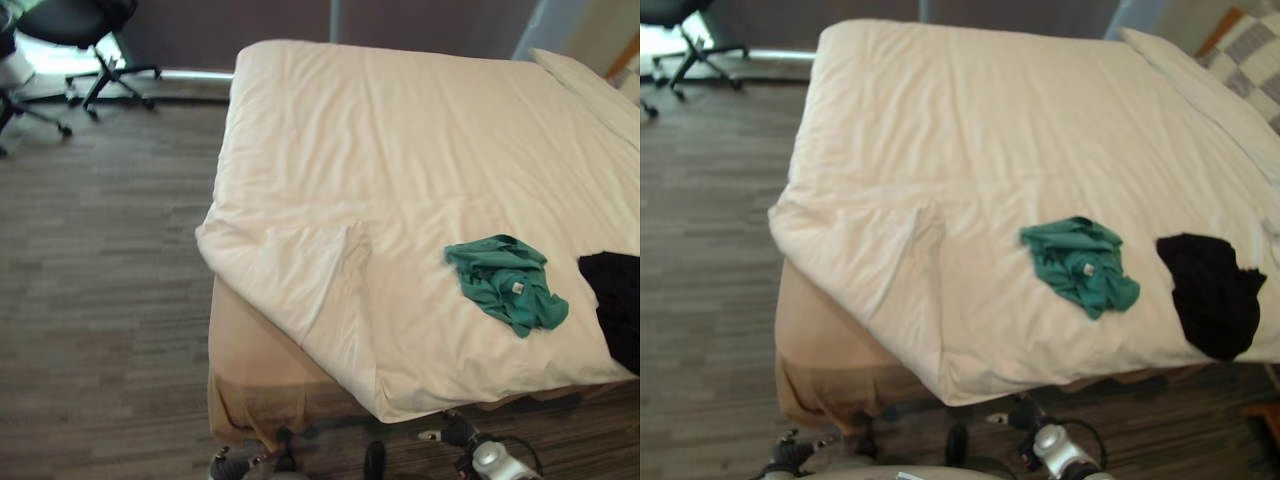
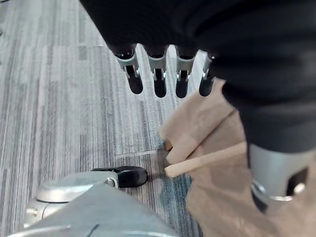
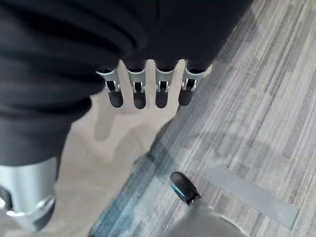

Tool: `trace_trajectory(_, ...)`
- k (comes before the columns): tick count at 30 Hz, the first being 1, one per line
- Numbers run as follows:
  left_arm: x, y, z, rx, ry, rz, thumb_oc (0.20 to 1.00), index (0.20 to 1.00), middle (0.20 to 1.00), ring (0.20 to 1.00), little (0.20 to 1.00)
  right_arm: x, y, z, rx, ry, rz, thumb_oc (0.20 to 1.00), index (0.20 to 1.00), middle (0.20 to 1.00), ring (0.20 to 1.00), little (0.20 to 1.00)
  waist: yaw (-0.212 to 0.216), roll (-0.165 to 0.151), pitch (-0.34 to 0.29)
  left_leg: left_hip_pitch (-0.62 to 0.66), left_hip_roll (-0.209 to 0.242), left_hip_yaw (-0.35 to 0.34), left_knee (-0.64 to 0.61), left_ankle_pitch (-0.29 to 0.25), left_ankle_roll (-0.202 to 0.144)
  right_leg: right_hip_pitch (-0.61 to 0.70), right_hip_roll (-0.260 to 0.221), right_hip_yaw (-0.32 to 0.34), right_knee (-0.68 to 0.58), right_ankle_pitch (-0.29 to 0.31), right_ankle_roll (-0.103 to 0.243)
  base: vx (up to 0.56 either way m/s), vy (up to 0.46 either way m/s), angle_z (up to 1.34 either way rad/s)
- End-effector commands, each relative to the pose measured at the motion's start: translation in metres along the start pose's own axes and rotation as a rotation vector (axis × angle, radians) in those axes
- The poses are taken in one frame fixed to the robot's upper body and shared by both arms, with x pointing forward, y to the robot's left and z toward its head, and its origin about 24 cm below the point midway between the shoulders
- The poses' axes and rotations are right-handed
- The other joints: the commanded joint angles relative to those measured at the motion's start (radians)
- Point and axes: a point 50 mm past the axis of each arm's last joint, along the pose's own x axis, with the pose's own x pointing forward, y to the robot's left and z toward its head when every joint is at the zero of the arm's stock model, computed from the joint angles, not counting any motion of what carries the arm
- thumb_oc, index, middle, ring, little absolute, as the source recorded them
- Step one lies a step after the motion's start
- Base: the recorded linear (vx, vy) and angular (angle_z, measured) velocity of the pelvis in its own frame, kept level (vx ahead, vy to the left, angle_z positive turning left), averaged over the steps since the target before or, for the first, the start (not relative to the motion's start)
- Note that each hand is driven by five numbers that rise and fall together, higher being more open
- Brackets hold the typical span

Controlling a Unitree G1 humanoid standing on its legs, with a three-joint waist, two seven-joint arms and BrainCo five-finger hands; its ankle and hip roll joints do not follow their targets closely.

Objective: Tidy up the quilt and then pick up the clothes from the bed and put them into the laundry hamper.

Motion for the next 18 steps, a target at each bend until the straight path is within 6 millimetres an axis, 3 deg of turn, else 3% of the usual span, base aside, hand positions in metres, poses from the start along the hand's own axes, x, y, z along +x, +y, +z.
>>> trace_trajectory(1,0.006,0.002,0.036,-0.183,-0.092,0.075,1.000,1.000,1.000,1.000,1.000,-0.006,-0.025,-0.024,0.010,0.060,-0.086,1.000,1.000,1.000,1.000,1.000,-0.019,0.066,0.015,-0.075,0.028,0.138,0.021,0.088,0.000,0.044,-0.132,-0.162,0.000,-0.091,0.141,-0.13,-0.067,1.27)
trace_trajectory(2,0.007,0.011,0.039,-0.227,-0.112,0.114,1.000,1.000,1.000,1.000,1.000,-0.007,-0.029,-0.027,0.048,0.065,-0.103,1.000,1.000,1.000,1.000,1.000,-0.023,0.068,0.017,-0.080,0.028,0.197,0.043,0.078,0.004,0.052,-0.130,-0.180,0.000,-0.096,0.136,-0.13,-0.067,1.42)
trace_trajectory(3,0.007,0.011,0.039,-0.227,-0.112,0.114,1.000,1.000,1.000,1.000,1.000,-0.007,-0.029,-0.027,0.048,0.065,-0.103,1.000,1.000,1.000,1.000,1.000,-0.023,0.068,0.016,-0.081,0.028,0.197,0.043,0.078,0.004,0.051,-0.130,-0.180,0.000,-0.096,0.136,0.00,-0.014,1.21)
trace_trajectory(4,0.006,0.029,0.049,-0.329,-0.186,0.180,1.000,1.000,1.000,1.000,1.000,-0.008,-0.032,-0.033,0.103,0.082,-0.129,1.000,1.000,1.000,1.000,1.000,-0.031,0.085,0.010,-0.064,0.041,0.269,0.029,0.091,-0.006,0.076,-0.125,-0.215,0.000,-0.102,0.135,0.07,0.027,0.58)
trace_trajectory(5,0.004,0.043,0.057,-0.349,-0.239,0.216,1.000,1.000,1.000,1.000,1.000,-0.010,-0.030,-0.034,0.125,0.077,-0.126,1.000,1.000,1.000,1.000,1.000,-0.035,0.090,0.003,-0.054,0.039,0.268,0.012,0.096,-0.008,0.084,-0.122,-0.215,0.000,-0.096,0.136,0.11,0.021,0.40)
trace_trajectory(7,-0.008,0.078,0.104,-0.340,-0.483,0.288,1.000,1.000,1.000,1.000,1.000,-0.013,-0.029,-0.040,0.181,0.074,-0.138,1.000,1.000,1.000,1.000,1.000,-0.041,0.091,-0.004,-0.037,0.051,0.283,-0.002,0.115,-0.017,0.100,-0.124,-0.238,0.000,-0.087,0.139,0.08,0.014,0.51)
trace_trajectory(10,-0.043,0.110,0.164,-0.192,-0.816,0.347,1.000,1.000,1.000,1.000,1.000,-0.020,-0.024,-0.048,0.206,0.064,-0.121,1.000,1.000,1.000,1.000,1.000,-0.046,0.087,-0.019,-0.023,0.061,0.292,-0.010,0.119,-0.022,0.103,-0.129,-0.240,0.000,-0.079,0.144,0.05,0.021,0.25)
trace_trajectory(12,-0.063,0.120,0.195,-0.127,-0.963,0.372,1.000,1.000,1.000,1.000,1.000,-0.021,-0.026,-0.054,0.202,0.084,-0.116,1.000,1.000,1.000,1.000,1.000,-0.048,0.085,-0.028,-0.017,0.066,0.298,-0.010,0.115,-0.024,0.102,-0.132,-0.237,0.000,-0.076,0.148,0.03,0.022,-0.03)
trace_trajectory(13,-0.063,0.120,0.195,-0.127,-0.964,0.372,1.000,1.000,1.000,1.000,1.000,-0.021,-0.026,-0.054,0.202,0.084,-0.116,1.000,1.000,1.000,1.000,1.000,-0.047,0.085,-0.028,-0.017,0.066,0.299,-0.010,0.115,-0.024,0.102,-0.132,-0.237,0.000,-0.076,0.148,0.02,0.020,-0.08)
trace_trajectory(15,-0.092,0.117,0.244,0.023,-1.164,0.375,1.000,1.000,1.000,1.000,1.000,-0.020,-0.025,-0.058,0.193,0.113,-0.099,1.000,1.000,1.000,1.000,1.000,-0.061,0.086,-0.040,-0.011,0.066,0.305,-0.010,0.110,-0.023,0.100,-0.135,-0.228,0.000,-0.070,0.151,0.03,0.047,-0.12)
trace_trajectory(16,-0.115,0.107,0.277,0.132,-1.304,0.361,1.000,1.000,1.000,1.000,1.000,-0.019,-0.021,-0.059,0.181,0.131,-0.081,1.000,1.000,1.000,1.000,1.000,-0.075,0.088,-0.047,-0.007,0.065,0.317,-0.010,0.105,-0.022,0.097,-0.140,-0.221,0.000,-0.065,0.156,0.04,0.063,-0.14)
trace_trajectory(17,-0.125,0.100,0.291,0.185,-1.363,0.354,1.000,1.000,1.000,1.000,1.000,-0.019,-0.020,-0.060,0.169,0.138,-0.075,1.000,1.000,1.000,1.000,1.000,-0.087,0.089,-0.054,-0.006,0.066,0.323,-0.010,0.103,-0.021,0.096,-0.142,-0.218,0.000,-0.063,0.158,0.03,0.047,-0.19)
trace_trajectory(18,-0.125,0.100,0.291,0.186,-1.364,0.354,1.000,1.000,1.000,1.000,1.000,-0.019,-0.020,-0.059,0.171,0.137,-0.076,1.000,1.000,1.000,1.000,1.000,-0.084,0.089,-0.053,-0.005,0.066,0.324,-0.010,0.102,-0.021,0.096,-0.142,-0.217,0.000,-0.063,0.158,0.04,0.046,-0.17)
